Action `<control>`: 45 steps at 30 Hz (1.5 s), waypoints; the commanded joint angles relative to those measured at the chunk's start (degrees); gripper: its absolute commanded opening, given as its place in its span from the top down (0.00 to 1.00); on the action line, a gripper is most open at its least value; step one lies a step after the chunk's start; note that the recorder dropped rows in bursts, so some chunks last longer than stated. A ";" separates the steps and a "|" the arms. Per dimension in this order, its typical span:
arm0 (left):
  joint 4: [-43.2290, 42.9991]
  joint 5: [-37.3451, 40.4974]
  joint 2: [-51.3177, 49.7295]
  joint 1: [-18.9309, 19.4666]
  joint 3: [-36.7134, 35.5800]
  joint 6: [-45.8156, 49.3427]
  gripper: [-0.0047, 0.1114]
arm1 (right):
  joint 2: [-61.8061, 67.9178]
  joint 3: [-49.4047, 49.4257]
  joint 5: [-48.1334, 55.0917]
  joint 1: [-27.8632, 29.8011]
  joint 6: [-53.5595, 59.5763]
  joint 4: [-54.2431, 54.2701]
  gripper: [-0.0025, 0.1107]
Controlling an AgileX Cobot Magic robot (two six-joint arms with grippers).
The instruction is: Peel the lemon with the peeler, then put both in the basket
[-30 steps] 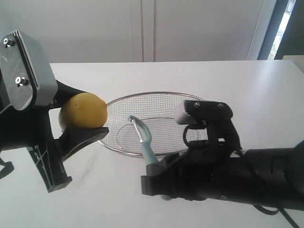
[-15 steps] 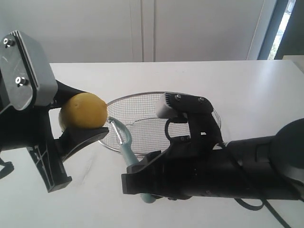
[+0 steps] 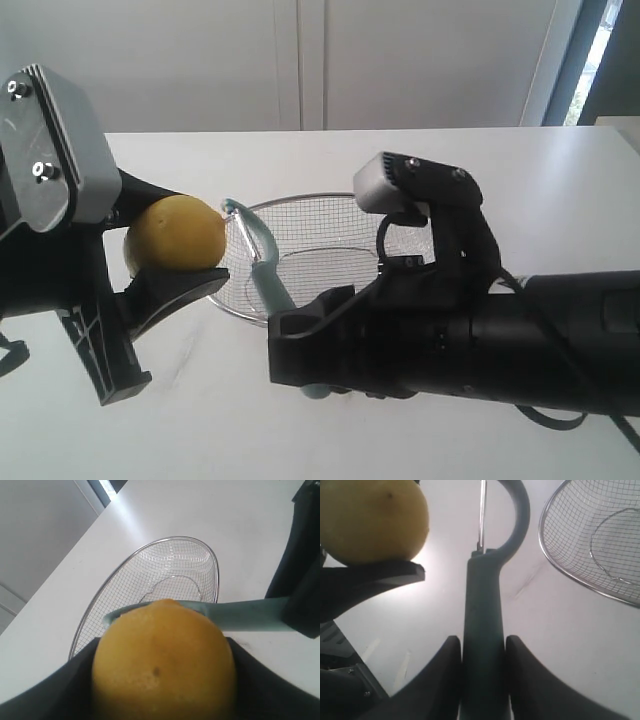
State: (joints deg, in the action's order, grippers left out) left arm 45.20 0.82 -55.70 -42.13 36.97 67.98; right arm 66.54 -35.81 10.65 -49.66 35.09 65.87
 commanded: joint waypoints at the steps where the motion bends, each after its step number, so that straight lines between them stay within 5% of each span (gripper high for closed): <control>1: 0.76 0.07 0.38 -0.30 -0.24 -0.12 0.96 | -1.35 -0.40 -0.51 -0.24 0.66 0.27 0.98; 22: 0.76 0.18 0.38 -0.30 -0.24 -0.13 0.96 | -14.65 -0.40 -1.07 -0.24 3.72 -0.05 0.98; 29: 0.76 0.30 0.38 -0.30 -0.24 -0.13 0.96 | -18.67 -0.15 -8.62 0.22 3.98 -2.83 0.98; 45: 0.76 0.88 0.38 -0.30 -0.24 -0.13 0.96 | -0.41 -9.15 -15.69 14.62 26.71 -2.91 0.98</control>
State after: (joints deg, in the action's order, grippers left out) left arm 45.20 1.27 -55.70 -42.13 36.97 67.98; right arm 61.78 -42.18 -1.67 -37.35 56.03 63.30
